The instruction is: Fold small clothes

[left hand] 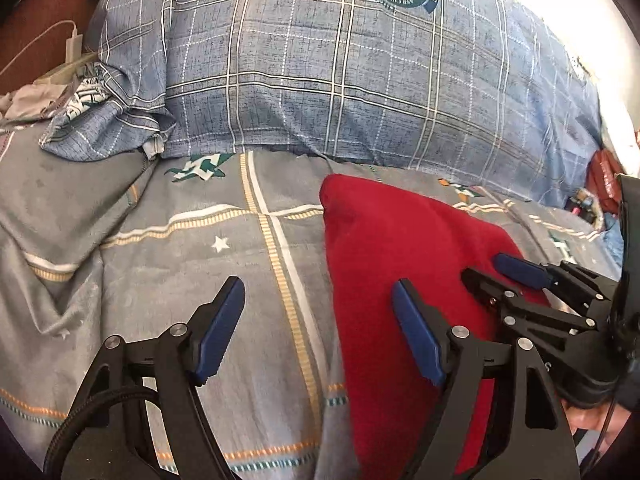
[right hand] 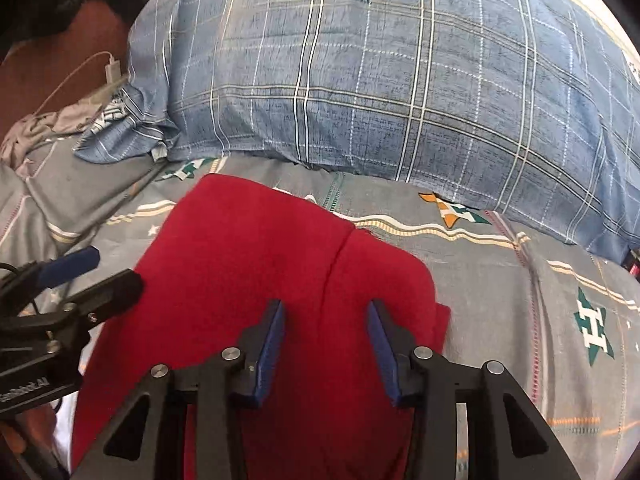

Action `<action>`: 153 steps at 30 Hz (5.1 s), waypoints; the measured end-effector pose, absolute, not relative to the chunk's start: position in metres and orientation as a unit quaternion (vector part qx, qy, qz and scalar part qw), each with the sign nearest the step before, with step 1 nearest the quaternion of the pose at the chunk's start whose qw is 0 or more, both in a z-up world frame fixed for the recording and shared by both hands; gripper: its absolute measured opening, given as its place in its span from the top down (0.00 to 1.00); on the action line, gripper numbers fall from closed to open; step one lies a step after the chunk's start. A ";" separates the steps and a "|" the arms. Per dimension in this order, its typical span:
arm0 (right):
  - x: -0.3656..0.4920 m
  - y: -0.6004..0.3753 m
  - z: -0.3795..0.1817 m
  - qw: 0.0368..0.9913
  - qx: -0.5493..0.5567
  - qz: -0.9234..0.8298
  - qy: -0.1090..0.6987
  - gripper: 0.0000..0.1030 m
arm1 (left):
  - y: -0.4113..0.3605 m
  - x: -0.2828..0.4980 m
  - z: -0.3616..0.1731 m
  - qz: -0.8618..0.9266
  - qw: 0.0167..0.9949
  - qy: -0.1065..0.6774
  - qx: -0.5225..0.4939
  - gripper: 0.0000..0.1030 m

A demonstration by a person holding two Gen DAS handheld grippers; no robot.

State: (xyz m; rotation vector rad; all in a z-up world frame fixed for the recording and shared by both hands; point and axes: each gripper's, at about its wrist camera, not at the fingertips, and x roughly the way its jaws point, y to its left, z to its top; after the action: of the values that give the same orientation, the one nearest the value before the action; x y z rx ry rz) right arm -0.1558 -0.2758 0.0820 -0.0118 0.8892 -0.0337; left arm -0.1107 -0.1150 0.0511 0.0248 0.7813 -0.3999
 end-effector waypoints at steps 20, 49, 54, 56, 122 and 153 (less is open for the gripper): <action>-0.225 -0.273 0.104 0.908 -0.011 -0.031 0.417 0.55 | -0.113 -0.127 0.054 -0.180 0.917 0.356 0.028 0.25; -0.294 -0.270 0.127 0.931 0.101 -0.032 0.349 0.29 | -0.103 -0.202 0.077 -0.180 0.934 0.301 0.067 0.25; -0.302 -0.265 0.131 0.933 0.085 -0.033 0.347 0.29 | -0.102 -0.213 0.078 -0.171 0.938 0.294 0.069 0.25; -0.305 -0.262 0.132 0.935 0.078 -0.033 0.346 0.29 | -0.099 -0.216 0.077 -0.167 0.939 0.294 0.065 0.25; -0.292 -0.254 0.105 0.928 0.073 -0.042 0.363 0.22 | -0.101 -0.199 0.061 -0.163 0.934 0.311 0.064 0.25; -0.289 -0.244 0.102 0.924 0.075 -0.038 0.372 0.22 | -0.102 -0.199 0.058 -0.156 0.935 0.311 0.065 0.25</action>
State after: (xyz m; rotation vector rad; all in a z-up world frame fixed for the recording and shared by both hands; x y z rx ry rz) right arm -0.2893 -0.2444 0.1023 0.1548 0.7642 -0.0773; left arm -0.1987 -0.1024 0.0583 0.1330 0.6351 -0.3193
